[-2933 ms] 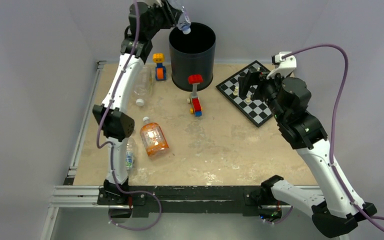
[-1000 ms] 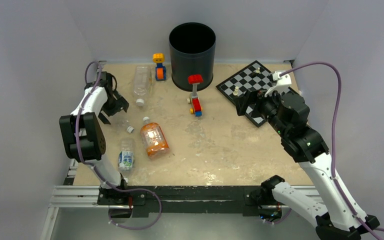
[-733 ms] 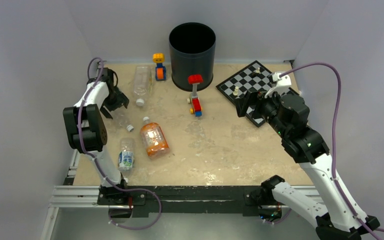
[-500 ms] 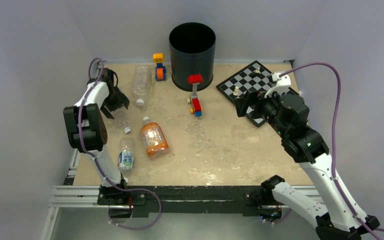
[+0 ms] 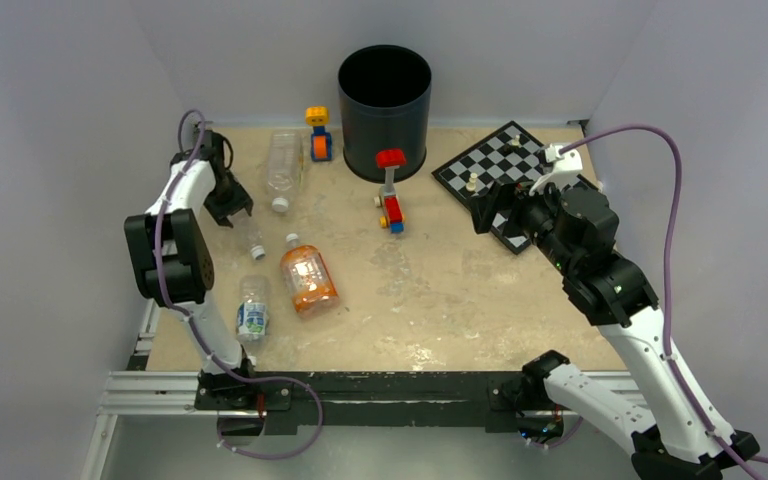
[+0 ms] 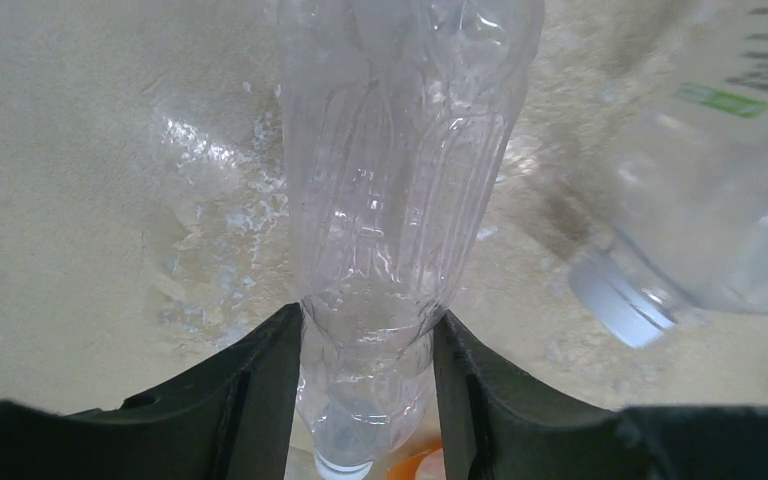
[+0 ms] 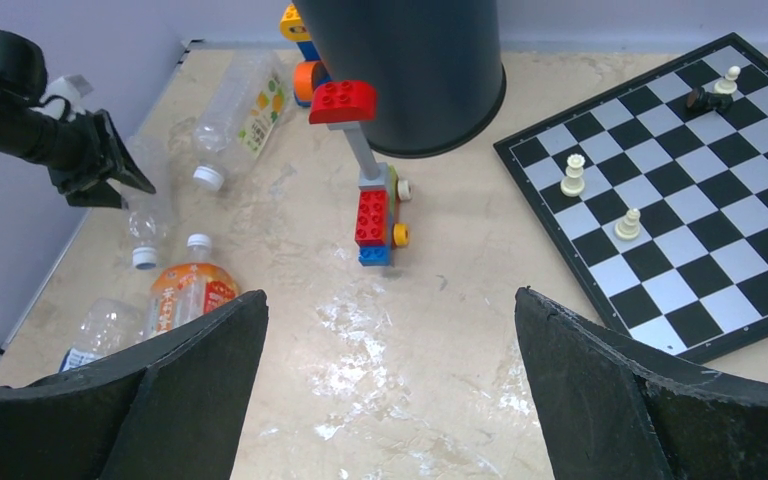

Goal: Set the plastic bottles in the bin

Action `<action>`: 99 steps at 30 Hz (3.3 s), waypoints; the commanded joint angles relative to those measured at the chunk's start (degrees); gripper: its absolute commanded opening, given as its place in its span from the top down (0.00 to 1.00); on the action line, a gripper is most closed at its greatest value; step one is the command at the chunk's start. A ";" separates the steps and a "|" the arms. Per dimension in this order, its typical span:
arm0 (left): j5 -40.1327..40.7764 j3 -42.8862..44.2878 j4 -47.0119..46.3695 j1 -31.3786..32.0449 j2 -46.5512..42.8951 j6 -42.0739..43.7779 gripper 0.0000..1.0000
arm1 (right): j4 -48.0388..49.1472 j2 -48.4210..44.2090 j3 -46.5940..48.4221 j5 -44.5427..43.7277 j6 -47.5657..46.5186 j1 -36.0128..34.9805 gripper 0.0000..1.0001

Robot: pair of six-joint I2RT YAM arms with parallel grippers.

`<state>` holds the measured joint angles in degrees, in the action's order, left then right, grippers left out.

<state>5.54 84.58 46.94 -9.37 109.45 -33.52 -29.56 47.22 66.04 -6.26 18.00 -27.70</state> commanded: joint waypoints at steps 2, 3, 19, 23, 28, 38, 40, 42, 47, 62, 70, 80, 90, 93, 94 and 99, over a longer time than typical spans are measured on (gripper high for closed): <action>-3.06 9.95 -2.83 -0.15 -12.75 1.93 0.77 | 1.61 -0.26 0.35 0.49 0.50 -0.14 0.03; -4.19 11.77 -3.96 0.06 -14.48 1.99 0.80 | 1.62 -0.02 0.52 0.45 0.48 -0.09 0.02; -13.44 48.86 -27.24 19.92 -5.82 2.89 1.00 | 3.03 3.57 2.06 -0.07 0.66 -0.13 0.03; -13.04 55.99 -33.39 23.67 2.26 3.96 1.00 | 2.59 3.99 2.20 -0.71 0.81 -0.15 0.03; -12.08 57.64 -42.73 26.49 9.56 5.64 1.00 | 2.57 5.57 1.90 -1.58 1.09 -0.10 0.02; -13.15 60.11 -40.92 26.85 17.94 3.00 0.00 | 4.16 10.16 3.18 -0.92 0.59 -0.14 0.02; -13.24 58.37 -39.49 26.86 15.88 3.17 0.00 | 4.23 10.65 3.39 -0.79 0.51 -0.14 0.03; -12.62 53.92 -39.12 26.86 11.71 3.65 0.00 | 4.72 10.86 3.33 -0.60 0.46 -0.11 0.02; -8.95 40.05 -31.61 26.85 -2.83 7.47 0.00 | 5.64 9.89 2.68 -1.00 0.70 -0.10 0.02; 12.47 -7.45 19.56 24.02 -38.46 5.81 0.00 | 6.50 4.77 -1.40 2.87 1.56 -0.16 0.03; 8.05 -20.40 25.25 23.45 -41.09 -1.94 0.00 | 6.34 3.97 -1.72 5.74 1.78 -0.15 0.03; 8.93 -27.95 22.20 18.79 -34.73 -6.66 0.00 | 3.83 0.00 -2.75 4.02 1.86 -0.13 0.03; 7.03 -30.54 13.83 14.81 -22.72 -8.76 0.04 | 2.68 -1.74 -2.71 2.46 1.91 -0.15 0.03; 6.65 -30.42 12.73 14.72 -20.95 -9.45 0.15 | 2.50 -2.03 -2.84 2.02 1.80 -0.10 0.03; 6.67 -30.17 12.78 14.73 -21.02 -9.54 0.20 | 2.43 -2.18 -2.89 1.91 1.80 -0.15 0.03; 10.74 -24.11 15.94 14.73 -27.09 -8.15 0.43 | 1.96 -2.82 -3.15 1.69 1.78 -0.15 0.03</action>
<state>12.93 54.30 61.73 5.67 87.99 -41.47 -27.31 45.56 63.29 -3.53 19.49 -27.70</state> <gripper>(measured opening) 0.650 0.970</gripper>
